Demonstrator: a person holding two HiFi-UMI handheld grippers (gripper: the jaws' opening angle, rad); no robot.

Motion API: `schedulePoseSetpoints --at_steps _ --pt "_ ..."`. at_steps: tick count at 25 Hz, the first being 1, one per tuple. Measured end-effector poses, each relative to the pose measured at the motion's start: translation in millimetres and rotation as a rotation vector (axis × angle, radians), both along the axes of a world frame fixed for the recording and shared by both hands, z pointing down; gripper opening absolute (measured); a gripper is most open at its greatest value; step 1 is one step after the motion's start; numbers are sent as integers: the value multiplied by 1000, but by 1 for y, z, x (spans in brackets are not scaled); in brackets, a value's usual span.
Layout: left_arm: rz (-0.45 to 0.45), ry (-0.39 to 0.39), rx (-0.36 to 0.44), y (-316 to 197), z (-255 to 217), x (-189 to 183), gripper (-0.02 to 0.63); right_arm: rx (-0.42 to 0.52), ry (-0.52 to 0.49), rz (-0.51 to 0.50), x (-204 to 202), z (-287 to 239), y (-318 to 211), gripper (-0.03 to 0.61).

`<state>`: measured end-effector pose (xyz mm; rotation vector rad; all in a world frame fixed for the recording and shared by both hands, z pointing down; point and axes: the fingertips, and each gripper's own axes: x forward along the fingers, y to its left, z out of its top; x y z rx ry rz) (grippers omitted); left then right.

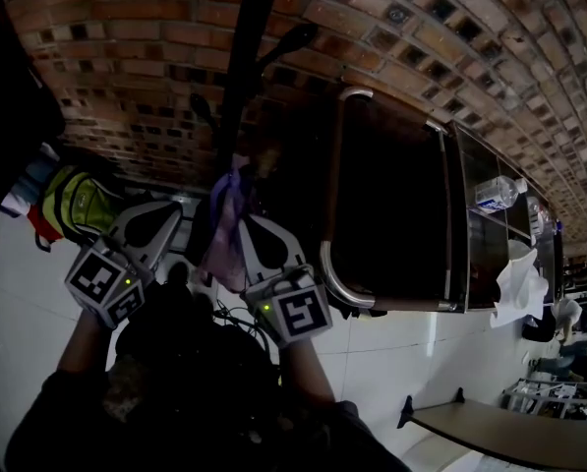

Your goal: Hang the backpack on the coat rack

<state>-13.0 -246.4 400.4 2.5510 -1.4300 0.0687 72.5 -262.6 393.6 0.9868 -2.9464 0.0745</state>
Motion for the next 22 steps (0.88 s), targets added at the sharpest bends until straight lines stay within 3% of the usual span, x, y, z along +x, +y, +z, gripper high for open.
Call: schedulePoseSetpoints --at_steps 4,9,14,22 --pt "-7 -15 4 11 -3 8 40 25 47 -28 0 0 7 29" --pt "-30 -26 24 22 -14 9 40 11 35 -67 0 -1 16 29" --pt "-5 -30 55 37 -24 9 40 8 27 -41 1 -3 24 29" --pt "15 8 53 87 -27 -31 40 6 56 -7 -37 0 63 29"
